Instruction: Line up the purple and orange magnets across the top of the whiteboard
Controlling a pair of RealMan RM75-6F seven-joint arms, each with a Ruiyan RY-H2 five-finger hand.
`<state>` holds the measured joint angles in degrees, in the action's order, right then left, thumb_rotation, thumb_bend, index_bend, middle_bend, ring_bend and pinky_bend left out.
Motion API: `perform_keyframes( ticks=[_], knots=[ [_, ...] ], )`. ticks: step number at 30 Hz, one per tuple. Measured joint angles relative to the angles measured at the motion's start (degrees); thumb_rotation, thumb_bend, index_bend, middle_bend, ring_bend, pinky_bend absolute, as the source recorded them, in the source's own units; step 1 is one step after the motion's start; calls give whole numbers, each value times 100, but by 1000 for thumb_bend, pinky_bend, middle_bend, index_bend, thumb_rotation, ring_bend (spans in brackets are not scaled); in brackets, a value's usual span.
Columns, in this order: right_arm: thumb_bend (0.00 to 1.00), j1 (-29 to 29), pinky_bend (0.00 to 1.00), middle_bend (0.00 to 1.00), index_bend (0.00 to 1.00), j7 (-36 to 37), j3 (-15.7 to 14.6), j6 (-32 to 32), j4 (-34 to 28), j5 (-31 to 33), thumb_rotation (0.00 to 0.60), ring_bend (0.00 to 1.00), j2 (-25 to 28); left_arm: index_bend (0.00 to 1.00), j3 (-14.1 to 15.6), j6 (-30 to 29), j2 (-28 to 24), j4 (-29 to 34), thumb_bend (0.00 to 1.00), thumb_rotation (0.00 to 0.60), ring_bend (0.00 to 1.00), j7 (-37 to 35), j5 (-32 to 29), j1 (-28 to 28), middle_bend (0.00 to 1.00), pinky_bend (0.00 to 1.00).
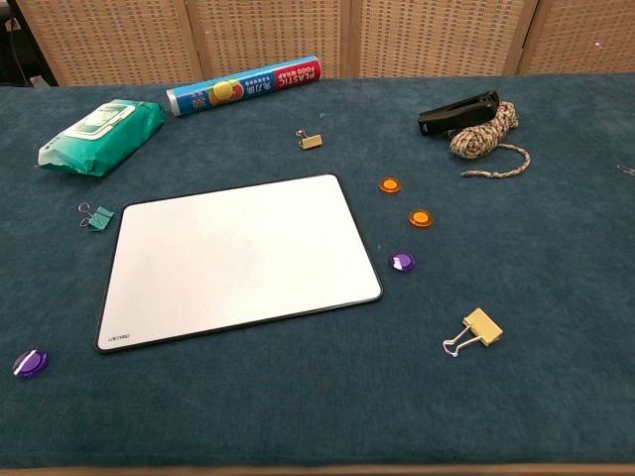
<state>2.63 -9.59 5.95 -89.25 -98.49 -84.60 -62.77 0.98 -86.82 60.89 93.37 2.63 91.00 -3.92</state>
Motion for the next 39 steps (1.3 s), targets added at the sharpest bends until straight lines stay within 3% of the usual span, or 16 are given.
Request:
perform_keyframes(
  ticks=[8,12,15,21,31,39],
  knots=[
    [0,-6,0,0,0,22,-2,11,-1,16,600,0,6,24,61,120,36,9,44,600,0,129,37,-18,0,0],
    [0,-11,0,0,0,89,20,0,-27,38,600,0,30,144,168,342,117,-37,51,600,0,165,187,-107,0,0],
    [0,-16,0,0,0,186,41,3,-49,71,600,0,75,225,292,694,346,-172,148,600,0,122,423,-279,0,0],
    [0,1,0,0,0,255,53,86,-27,138,600,0,98,290,385,1176,801,-227,207,600,0,365,516,-519,0,0],
    [0,9,0,0,0,292,49,137,-42,181,600,0,126,341,449,1895,1231,22,242,600,0,1173,3,-679,0,0],
    [0,16,0,0,0,288,37,178,-44,200,600,0,140,404,402,2116,1542,71,287,600,0,1456,-311,-790,0,0]
  ],
)
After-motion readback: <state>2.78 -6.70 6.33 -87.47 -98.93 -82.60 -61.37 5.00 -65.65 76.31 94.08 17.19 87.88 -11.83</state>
